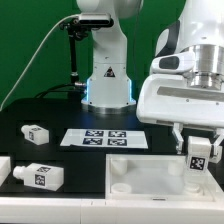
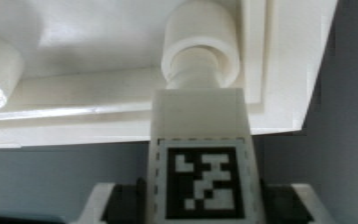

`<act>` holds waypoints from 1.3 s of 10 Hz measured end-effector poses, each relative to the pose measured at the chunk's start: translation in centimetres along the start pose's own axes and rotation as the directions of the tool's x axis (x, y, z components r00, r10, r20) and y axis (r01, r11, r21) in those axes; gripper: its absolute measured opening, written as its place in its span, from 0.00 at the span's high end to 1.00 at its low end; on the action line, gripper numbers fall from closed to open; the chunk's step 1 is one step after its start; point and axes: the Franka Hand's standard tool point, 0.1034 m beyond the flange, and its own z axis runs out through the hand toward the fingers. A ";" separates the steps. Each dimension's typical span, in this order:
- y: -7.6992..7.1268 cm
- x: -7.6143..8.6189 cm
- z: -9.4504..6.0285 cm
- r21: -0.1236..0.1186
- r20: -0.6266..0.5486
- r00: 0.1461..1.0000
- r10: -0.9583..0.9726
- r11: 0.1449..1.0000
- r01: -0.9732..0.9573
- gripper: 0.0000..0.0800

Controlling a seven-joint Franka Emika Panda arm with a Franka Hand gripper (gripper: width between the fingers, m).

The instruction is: Assemble one leg

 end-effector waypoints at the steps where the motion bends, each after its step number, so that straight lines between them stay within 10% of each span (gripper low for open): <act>1: -0.1 -0.2 0.1 -0.001 0.002 1.000 -0.003 1.000 0.003 0.64; 8: -0.4 -0.7 0.5 0.007 -0.042 0.999 -0.028 1.000 0.028 0.64; 13: -0.4 -0.7 0.5 0.007 -0.042 0.998 -0.039 0.999 0.040 0.20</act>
Offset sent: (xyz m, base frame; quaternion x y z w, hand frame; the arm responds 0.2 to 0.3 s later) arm -0.0044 0.0067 -0.0175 0.0047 0.0272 0.0087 0.9996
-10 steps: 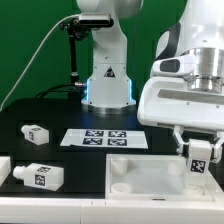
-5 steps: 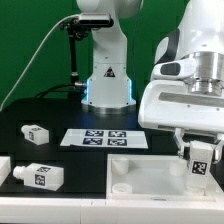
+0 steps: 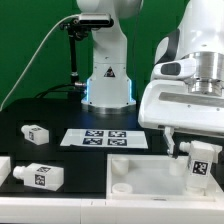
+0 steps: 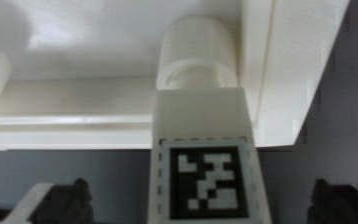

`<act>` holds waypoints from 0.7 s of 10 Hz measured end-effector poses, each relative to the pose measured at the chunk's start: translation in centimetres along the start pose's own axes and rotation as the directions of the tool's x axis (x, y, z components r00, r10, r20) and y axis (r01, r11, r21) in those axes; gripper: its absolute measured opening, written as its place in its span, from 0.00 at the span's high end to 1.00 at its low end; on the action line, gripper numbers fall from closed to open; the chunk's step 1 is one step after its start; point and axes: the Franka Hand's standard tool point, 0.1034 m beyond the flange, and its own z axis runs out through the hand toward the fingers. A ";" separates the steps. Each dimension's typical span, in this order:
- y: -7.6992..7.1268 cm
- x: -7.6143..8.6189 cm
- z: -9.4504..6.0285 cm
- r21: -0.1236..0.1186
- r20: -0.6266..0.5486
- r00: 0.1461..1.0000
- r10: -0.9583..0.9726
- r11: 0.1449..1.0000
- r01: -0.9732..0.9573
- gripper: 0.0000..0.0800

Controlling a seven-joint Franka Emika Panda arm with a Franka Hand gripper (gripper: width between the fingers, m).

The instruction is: Assemble one leg

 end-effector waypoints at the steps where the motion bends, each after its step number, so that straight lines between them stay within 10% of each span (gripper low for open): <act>1: 0.6 1.0 -0.3 -0.002 0.038 0.999 -0.028 1.000 0.028 0.20; 3: 1.5 3.6 -2.3 0.030 0.155 0.987 0.031 0.999 -0.036 0.19; 7: 2.8 5.1 -3.1 0.000 0.495 0.864 0.093 0.994 -0.107 0.19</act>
Offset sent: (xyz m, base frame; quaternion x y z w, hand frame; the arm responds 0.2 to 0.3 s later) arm 0.0147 0.0085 0.0208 0.0959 -0.2960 0.0843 0.9466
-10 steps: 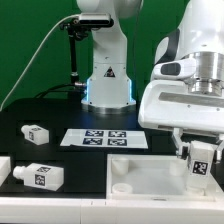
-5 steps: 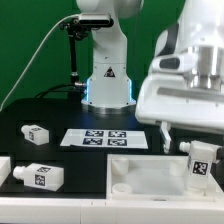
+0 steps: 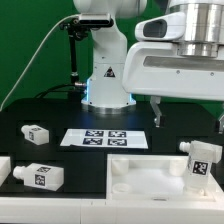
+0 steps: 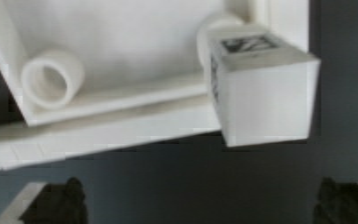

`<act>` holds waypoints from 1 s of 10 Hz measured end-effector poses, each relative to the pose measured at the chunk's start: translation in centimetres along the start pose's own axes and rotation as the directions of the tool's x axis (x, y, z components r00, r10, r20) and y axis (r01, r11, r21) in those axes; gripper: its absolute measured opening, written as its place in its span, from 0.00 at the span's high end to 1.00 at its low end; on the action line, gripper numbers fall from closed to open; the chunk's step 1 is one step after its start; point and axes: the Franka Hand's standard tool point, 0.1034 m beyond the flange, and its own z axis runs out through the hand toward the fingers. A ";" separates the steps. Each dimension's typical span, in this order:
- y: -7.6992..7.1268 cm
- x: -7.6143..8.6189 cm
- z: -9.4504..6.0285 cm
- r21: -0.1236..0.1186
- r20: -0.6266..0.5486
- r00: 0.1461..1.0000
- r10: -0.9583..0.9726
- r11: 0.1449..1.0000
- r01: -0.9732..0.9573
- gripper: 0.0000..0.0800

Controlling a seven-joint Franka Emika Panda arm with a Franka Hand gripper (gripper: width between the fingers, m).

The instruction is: Assemble one leg

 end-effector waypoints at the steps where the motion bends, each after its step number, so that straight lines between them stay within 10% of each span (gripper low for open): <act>1: -0.2 0.2 0.0 0.004 0.025 1.000 0.008 1.000 -0.008 0.19; 4: -2.8 -1.3 1.4 0.005 0.056 0.998 0.016 1.000 -0.016 0.19; 10: -1.7 -1.1 2.1 0.031 0.056 0.998 0.035 0.999 -0.036 0.19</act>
Offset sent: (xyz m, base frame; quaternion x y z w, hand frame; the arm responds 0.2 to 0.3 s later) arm -0.0071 0.0388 -0.0227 0.0194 -0.0071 0.0110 0.9997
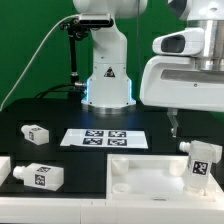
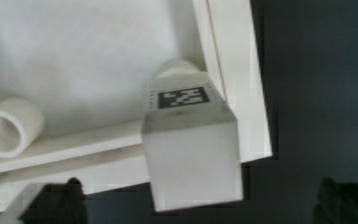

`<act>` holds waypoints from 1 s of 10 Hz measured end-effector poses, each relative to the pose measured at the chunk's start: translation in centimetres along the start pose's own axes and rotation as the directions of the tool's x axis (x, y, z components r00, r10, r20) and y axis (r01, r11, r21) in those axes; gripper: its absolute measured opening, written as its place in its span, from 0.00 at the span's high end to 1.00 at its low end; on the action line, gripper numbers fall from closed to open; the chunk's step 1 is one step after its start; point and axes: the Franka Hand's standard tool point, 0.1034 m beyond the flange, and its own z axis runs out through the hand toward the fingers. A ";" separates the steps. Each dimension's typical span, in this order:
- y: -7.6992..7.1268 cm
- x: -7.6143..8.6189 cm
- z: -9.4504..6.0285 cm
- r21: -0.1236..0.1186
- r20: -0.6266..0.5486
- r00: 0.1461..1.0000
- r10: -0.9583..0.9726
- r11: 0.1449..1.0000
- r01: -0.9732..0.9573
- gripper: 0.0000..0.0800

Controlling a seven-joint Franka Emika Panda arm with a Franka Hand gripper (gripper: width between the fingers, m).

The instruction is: Assemble one leg

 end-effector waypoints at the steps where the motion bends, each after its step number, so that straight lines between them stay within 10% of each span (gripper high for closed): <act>1: 0.1 0.0 0.4 0.004 0.001 1.000 0.008 1.000 -0.008 0.19; 7: 0.1 -0.1 2.1 -0.015 -0.012 0.998 0.055 0.998 -0.055 0.19; 10: 0.2 -0.1 2.2 -0.014 -0.013 0.991 0.132 0.991 -0.133 0.52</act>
Offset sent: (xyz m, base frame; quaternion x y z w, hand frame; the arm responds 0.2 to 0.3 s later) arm 0.0075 0.0068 -0.0086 0.0481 -0.0024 0.0113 0.9988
